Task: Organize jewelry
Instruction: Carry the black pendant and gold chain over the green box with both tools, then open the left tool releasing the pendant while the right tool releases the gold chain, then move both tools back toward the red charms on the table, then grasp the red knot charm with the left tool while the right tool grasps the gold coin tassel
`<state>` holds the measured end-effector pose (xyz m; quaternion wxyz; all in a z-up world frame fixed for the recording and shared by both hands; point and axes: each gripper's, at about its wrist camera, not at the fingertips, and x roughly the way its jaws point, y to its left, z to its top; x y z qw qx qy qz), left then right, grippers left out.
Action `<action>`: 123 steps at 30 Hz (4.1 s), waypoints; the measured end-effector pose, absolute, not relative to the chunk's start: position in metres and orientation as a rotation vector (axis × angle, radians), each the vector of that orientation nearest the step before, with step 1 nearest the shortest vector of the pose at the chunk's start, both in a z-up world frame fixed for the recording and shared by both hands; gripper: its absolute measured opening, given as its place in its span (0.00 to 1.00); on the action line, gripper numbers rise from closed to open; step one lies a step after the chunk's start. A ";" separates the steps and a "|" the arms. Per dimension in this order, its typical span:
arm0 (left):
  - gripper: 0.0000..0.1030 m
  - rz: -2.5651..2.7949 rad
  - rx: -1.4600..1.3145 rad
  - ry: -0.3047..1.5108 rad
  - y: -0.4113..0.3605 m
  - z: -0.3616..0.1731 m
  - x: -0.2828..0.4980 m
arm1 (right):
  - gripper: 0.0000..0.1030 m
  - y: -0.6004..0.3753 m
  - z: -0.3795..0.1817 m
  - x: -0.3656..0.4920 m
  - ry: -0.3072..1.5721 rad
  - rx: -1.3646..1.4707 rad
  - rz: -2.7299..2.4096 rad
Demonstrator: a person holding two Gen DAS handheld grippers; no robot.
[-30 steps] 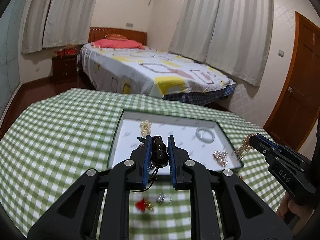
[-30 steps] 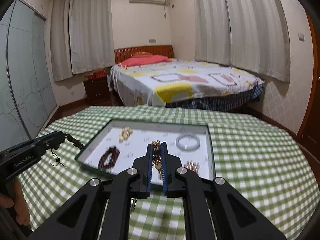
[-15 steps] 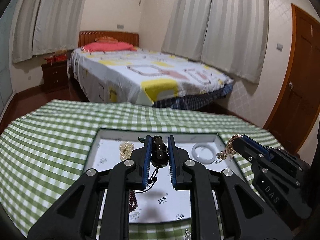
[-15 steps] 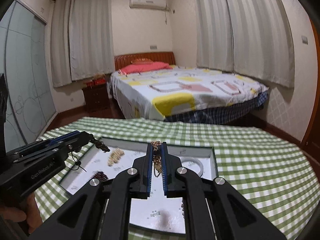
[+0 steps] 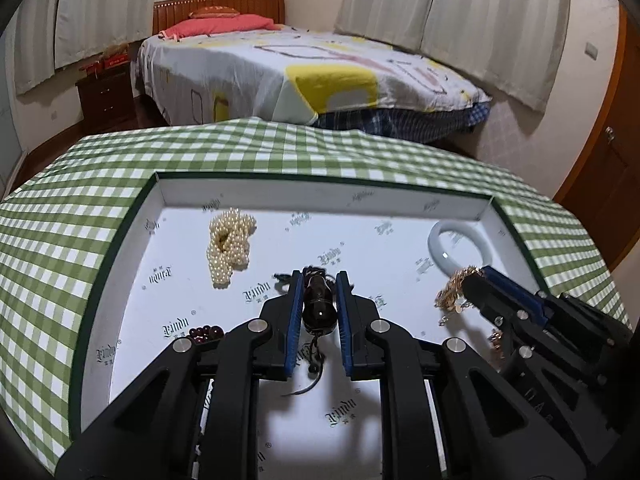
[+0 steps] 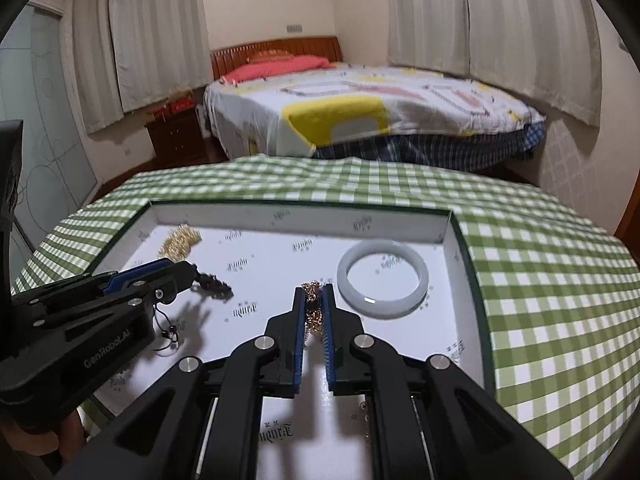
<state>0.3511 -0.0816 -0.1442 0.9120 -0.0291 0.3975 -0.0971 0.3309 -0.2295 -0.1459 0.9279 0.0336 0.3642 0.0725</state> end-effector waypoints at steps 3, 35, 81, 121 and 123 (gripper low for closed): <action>0.16 -0.201 -0.060 0.839 -0.082 -0.149 0.354 | 0.09 -0.231 -0.150 0.335 0.772 0.070 0.144; 0.38 -0.185 -0.134 0.675 -0.045 -0.101 0.271 | 0.26 -0.239 -0.104 0.264 0.609 0.061 0.106; 0.39 -0.114 -0.127 0.835 -0.005 -0.150 0.174 | 0.26 -0.237 -0.130 0.149 0.641 0.077 0.091; 0.15 -0.144 -0.147 0.864 0.005 -0.158 0.184 | 0.26 -0.247 -0.140 0.158 0.683 0.073 0.054; 0.15 -0.138 -0.150 0.857 0.008 -0.155 0.184 | 0.26 -0.252 -0.141 0.160 0.689 0.078 0.035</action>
